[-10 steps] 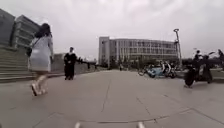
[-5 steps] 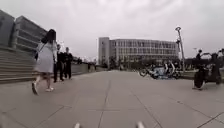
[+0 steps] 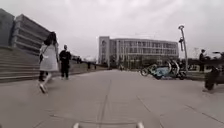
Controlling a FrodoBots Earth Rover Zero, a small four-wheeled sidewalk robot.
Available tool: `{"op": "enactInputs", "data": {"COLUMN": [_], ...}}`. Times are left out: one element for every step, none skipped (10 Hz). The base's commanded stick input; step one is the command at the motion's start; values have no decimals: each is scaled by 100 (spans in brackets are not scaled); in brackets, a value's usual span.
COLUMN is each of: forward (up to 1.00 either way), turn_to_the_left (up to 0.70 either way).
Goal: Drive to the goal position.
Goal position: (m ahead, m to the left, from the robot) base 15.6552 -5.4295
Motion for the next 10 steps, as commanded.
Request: {"op": "enactInputs", "data": {"forward": [85, 85, 85, 85, 85, 85, 85, 85, 85, 85], "turn_to_the_left": [0, 0, 0, 0, 0, 0, 0, 0, 0, 0]}}
